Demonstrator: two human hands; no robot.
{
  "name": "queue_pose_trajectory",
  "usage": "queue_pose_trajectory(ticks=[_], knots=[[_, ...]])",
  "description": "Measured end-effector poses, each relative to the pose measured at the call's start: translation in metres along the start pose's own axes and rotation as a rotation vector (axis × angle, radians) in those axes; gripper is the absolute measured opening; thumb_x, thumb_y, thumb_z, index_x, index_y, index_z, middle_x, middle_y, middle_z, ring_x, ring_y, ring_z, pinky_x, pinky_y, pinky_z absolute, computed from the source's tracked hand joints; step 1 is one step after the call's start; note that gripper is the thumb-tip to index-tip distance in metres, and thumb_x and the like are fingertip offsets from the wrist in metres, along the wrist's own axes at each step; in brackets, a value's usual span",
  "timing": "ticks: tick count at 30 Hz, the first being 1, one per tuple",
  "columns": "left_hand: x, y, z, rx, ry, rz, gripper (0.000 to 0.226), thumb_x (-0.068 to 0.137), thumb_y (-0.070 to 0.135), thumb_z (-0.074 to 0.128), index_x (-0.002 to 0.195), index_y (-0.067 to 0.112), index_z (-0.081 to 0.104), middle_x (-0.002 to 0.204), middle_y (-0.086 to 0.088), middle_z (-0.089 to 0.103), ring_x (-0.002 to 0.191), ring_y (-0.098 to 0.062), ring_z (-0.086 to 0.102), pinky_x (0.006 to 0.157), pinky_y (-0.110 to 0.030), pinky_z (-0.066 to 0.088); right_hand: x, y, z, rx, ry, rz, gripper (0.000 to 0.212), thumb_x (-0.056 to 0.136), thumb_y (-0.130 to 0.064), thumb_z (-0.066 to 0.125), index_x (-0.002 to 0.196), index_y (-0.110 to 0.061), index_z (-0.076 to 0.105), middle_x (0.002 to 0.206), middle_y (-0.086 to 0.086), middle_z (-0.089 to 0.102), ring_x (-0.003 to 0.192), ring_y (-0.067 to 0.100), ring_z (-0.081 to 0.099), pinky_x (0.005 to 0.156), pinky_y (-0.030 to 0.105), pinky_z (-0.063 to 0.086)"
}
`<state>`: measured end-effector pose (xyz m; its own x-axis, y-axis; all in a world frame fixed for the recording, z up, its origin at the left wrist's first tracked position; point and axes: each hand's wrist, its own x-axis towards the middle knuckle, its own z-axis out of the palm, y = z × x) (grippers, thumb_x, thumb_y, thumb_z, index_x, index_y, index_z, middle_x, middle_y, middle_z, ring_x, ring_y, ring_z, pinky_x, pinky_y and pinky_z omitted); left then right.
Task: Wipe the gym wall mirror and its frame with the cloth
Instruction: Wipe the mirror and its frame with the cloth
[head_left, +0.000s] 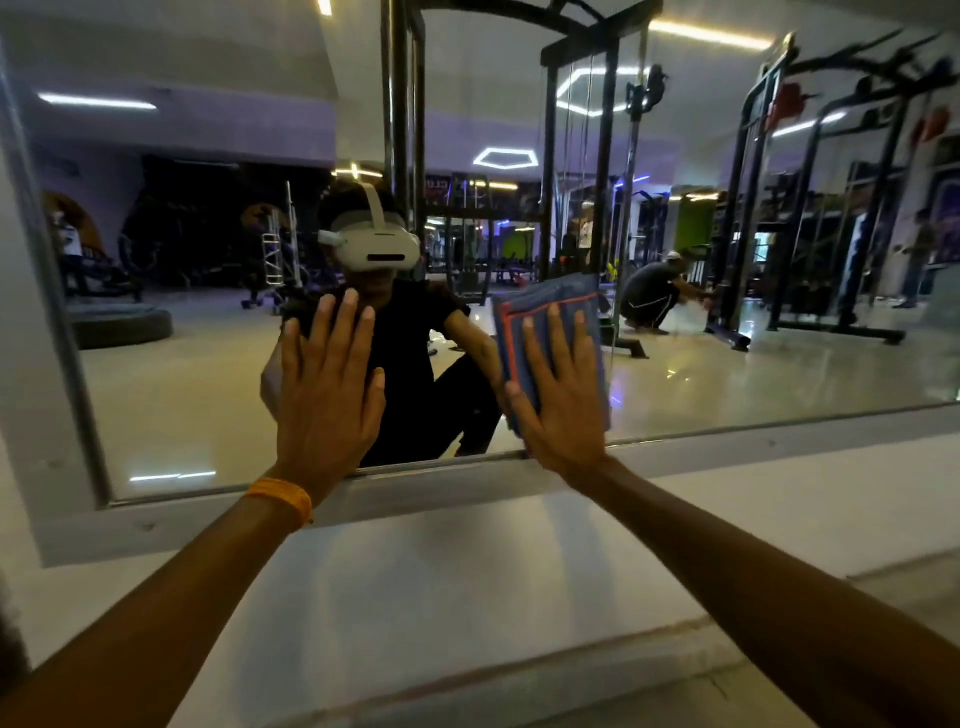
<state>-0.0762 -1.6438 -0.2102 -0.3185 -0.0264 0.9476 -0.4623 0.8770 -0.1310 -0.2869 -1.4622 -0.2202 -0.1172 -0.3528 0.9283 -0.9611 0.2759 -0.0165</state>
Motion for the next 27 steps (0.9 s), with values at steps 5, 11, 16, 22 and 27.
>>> queue_pose_trajectory(ticks=[5, 11, 16, 22, 27], knots=[[0.033, -0.004, -0.005, 0.052, -0.002, 0.038, 0.066, 0.106, 0.035, 0.034, 0.164, 0.006, 0.02, 0.173, -0.013, 0.01, 0.161, -0.031, 0.005, 0.128, -0.058, 0.007, 0.02, 0.019, 0.008, -0.168, -0.068, -0.456, 0.062, 0.107, -0.043, 0.038, 0.162, -0.014, 0.03, 0.171, 0.014, 0.018, 0.159, 0.035, 0.009, 0.128, 0.057, 0.01], [0.052, -0.022, -0.015, 0.099, -0.01, 0.059, 0.065, 0.107, 0.038, 0.029, 0.164, 0.008, 0.019, 0.173, -0.012, 0.009, 0.16, -0.032, 0.005, 0.127, -0.061, 0.007, 0.08, 0.051, -0.024, -0.032, 0.339, 0.255, 0.06, 0.11, -0.039, 0.029, 0.164, -0.014, 0.018, 0.172, 0.015, 0.012, 0.158, 0.022, -0.01, 0.128, 0.058, 0.007], [0.061, -0.018, -0.017, 0.077, 0.014, 0.062, 0.065, 0.106, 0.036, 0.033, 0.164, 0.007, 0.021, 0.173, -0.011, 0.01, 0.161, -0.031, 0.005, 0.127, -0.06, 0.009, 0.049, -0.015, 0.023, -0.093, 0.018, -0.428, 0.058, 0.111, -0.039, 0.027, 0.165, -0.02, 0.017, 0.173, 0.009, 0.011, 0.16, 0.032, 0.003, 0.127, 0.057, 0.011], [0.065, -0.02, -0.02, 0.053, 0.005, 0.035, 0.066, 0.106, 0.036, 0.032, 0.165, 0.01, 0.016, 0.174, -0.011, 0.008, 0.161, -0.031, 0.004, 0.127, -0.062, 0.01, 0.099, 0.062, -0.026, -0.14, 0.227, -0.134, 0.059, 0.108, -0.031, 0.047, 0.161, -0.011, 0.031, 0.171, 0.014, 0.019, 0.159, 0.034, 0.009, 0.129, 0.052, 0.001], [0.049, -0.003, -0.01, 0.067, 0.003, 0.003, 0.066, 0.107, 0.037, 0.033, 0.165, 0.01, 0.016, 0.174, -0.011, 0.007, 0.16, -0.032, 0.004, 0.127, -0.062, 0.009, 0.044, 0.024, 0.009, -0.071, 0.152, -0.109, 0.056, 0.112, -0.038, 0.021, 0.163, -0.015, 0.025, 0.172, 0.014, 0.014, 0.159, 0.037, 0.007, 0.125, 0.064, 0.011]])
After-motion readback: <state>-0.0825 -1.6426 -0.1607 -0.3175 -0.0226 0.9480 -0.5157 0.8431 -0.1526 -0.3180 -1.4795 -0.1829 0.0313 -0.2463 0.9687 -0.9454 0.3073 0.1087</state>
